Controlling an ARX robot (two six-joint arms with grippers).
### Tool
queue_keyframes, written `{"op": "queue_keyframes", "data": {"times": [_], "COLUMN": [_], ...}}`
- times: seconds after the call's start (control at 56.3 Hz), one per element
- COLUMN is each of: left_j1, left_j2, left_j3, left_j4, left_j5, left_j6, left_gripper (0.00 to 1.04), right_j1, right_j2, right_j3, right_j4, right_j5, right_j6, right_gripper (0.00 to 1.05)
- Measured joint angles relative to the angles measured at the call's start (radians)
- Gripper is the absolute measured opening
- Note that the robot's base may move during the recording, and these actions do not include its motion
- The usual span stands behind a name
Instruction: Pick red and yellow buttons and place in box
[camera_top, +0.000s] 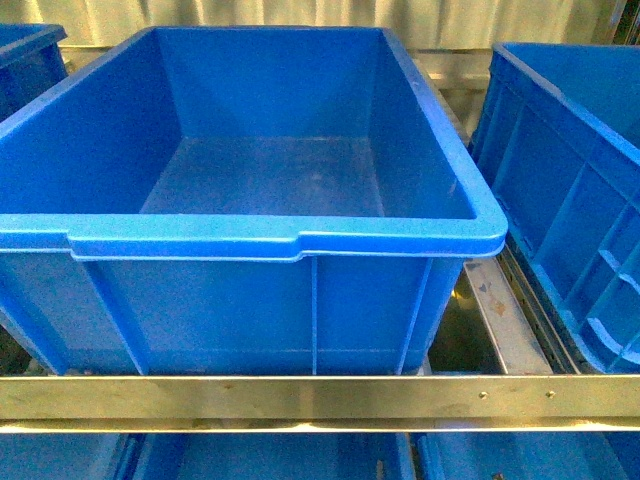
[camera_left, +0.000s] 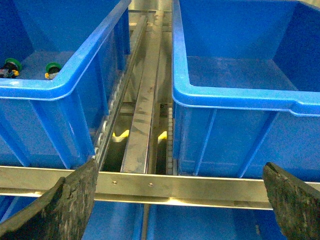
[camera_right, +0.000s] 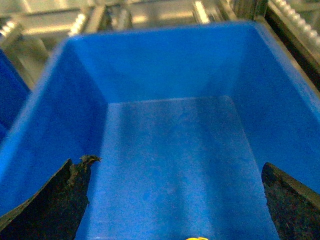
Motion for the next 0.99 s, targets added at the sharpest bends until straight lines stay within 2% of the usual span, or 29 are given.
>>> {"op": "queue_keyframes", "data": {"times": [0.213,0.302,0.337,0.408,0.497,0.568,0.657,0.888,0.959,0.994], "left_j1": [0.0,0.0,0.0,0.0,0.0,0.0,0.0,0.0,0.0,0.0], "left_j2": [0.0,0.0,0.0,0.0,0.0,0.0,0.0,0.0,0.0,0.0], "left_j3": [0.0,0.0,0.0,0.0,0.0,0.0,0.0,0.0,0.0,0.0], "left_j4": [0.0,0.0,0.0,0.0,0.0,0.0,0.0,0.0,0.0,0.0], "left_j5": [0.0,0.0,0.0,0.0,0.0,0.0,0.0,0.0,0.0,0.0], "left_j6": [0.0,0.0,0.0,0.0,0.0,0.0,0.0,0.0,0.0,0.0], "left_gripper": [0.97,0.97,0.97,0.97,0.97,0.97,0.97,0.97,0.97,0.97], "right_j1": [-0.093,-0.136,-0.133,-0.079,0.018,0.076,0.149,0.229,0.248,0.278], "right_j2": [-0.401,-0.636,-0.713,-0.831,-0.97,-1.037,-1.104,-1.182,-1.201,-1.213], "right_j3": [-0.328,-0.508,-0.562,-0.612,-0.708,-0.766,-0.822,-0.889,-0.904,-0.911], "right_j4": [0.116,0.08,0.043,-0.119,-0.211,-0.218,-0.219,-0.225,-0.228,-0.236], "right_j5": [-0.143,-0.179,-0.164,-0.044,0.072,0.118,0.191,0.269,0.289,0.332], "right_j6": [0.198,0.329,0.352,0.254,0.097,0.035,-0.029,-0.052,-0.055,-0.055], "right_gripper": [0.99,0.99,0.98,0.87,0.73,0.62,0.4,0.03,0.04,0.04]}}
